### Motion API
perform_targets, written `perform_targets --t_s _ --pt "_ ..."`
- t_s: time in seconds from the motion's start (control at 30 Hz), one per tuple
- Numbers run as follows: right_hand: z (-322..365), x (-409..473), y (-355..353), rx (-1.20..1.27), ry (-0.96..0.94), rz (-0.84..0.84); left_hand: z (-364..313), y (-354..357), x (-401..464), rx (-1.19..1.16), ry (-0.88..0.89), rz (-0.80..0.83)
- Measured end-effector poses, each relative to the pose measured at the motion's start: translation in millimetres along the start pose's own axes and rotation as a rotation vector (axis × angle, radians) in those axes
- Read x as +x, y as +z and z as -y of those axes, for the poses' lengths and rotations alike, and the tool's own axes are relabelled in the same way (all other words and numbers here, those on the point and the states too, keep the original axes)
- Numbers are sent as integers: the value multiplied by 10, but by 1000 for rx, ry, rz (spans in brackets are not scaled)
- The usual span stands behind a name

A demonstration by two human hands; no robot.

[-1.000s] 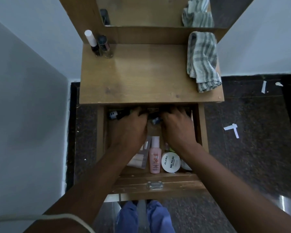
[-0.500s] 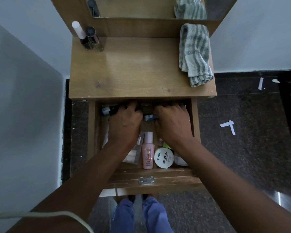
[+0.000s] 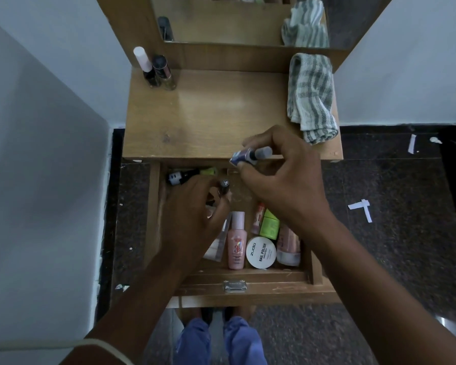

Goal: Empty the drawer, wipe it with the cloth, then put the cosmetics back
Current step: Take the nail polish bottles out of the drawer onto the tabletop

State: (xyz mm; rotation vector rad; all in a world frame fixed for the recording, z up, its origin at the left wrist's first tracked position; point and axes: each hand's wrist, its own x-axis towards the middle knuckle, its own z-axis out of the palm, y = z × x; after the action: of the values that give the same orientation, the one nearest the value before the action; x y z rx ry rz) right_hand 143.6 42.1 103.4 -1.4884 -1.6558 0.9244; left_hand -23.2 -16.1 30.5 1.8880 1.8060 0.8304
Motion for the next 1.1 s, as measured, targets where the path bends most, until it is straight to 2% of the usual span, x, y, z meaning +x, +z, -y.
perform_targets --t_s 0.1,0.23,0.3,0.43,0.77,1.1 --pt "82 162 32 36 -22 -59 -156 -264 14 -123 -34 -124" --pt "124 448 195 7 14 -118 -289 -551 338 -166 -62 -348" --pt "142 601 324 0 15 -119 -264 -627 578 -198 -112 -410" --pt "142 879 593 -44 4 -131 -104 -649 975 -126 -153 -438" --pt "104 1320 771 -179 -80 -194 7 -426 1445 -5 -87 -467" --pt "11 1395 822 -227 -105 -147 72 -244 1523 -53 -138 -415"
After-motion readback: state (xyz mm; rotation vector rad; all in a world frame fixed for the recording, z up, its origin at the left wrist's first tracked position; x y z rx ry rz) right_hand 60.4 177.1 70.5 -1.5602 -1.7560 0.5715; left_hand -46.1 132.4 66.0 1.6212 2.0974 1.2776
